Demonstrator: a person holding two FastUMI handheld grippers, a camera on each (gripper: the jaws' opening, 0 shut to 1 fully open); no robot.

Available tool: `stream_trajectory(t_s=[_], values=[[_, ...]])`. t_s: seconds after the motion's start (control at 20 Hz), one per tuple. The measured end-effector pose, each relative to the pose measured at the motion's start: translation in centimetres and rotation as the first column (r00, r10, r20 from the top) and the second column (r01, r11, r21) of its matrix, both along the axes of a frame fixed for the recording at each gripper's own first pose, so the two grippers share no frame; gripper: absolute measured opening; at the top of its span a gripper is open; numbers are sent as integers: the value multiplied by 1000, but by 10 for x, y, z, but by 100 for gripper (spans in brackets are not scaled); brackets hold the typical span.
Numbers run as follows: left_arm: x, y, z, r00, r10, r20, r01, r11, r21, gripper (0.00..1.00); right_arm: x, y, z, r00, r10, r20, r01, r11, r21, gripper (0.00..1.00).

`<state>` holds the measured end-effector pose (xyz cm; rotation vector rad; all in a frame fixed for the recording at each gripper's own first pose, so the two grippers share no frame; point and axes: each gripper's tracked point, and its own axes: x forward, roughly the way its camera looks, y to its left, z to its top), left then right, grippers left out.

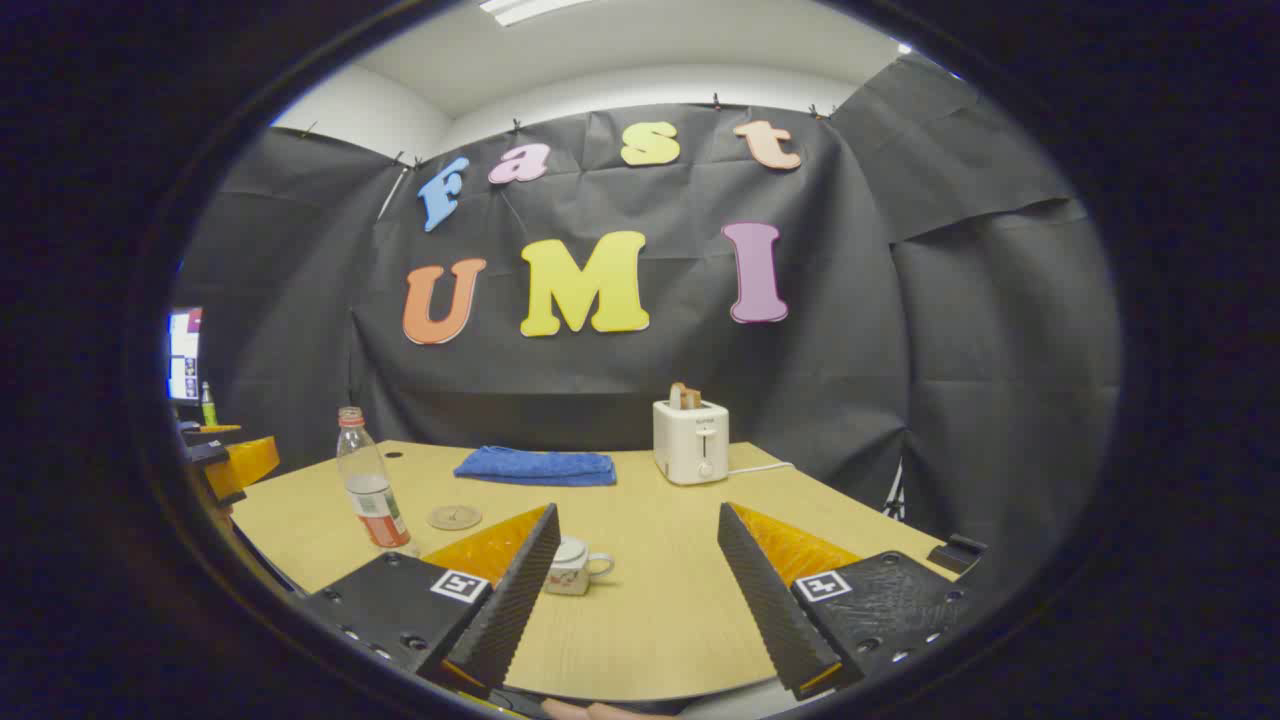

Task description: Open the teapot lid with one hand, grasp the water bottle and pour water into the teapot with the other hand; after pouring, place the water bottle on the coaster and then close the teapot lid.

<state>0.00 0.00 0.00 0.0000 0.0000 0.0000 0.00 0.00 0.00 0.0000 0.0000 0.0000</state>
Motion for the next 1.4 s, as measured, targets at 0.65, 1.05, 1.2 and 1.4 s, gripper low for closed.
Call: stream_trajectory(t_s=[0.65, 1.05, 1.2, 1.4], values=[[3, 1, -5, 1000, 2, -4, -2, 1000, 13, 99, 13, 5, -13, 999, 6, -47, -6, 1000, 0, 95], [21, -2, -28, 999, -18, -49, 19, 1000, 17, 99, 56, 19, -46, 992, 38, -119, -41, 999, -18, 96], [35, -4, -38, 997, -26, -69, 26, 1000, 11, 99, 75, 29, -63, 988, 45, -147, -53, 997, -47, 96], [49, -9, -46, 996, -41, -75, 43, 999, 23, 99, 99, 44, -71, 986, 64, -152, -77, 994, -82, 96]])
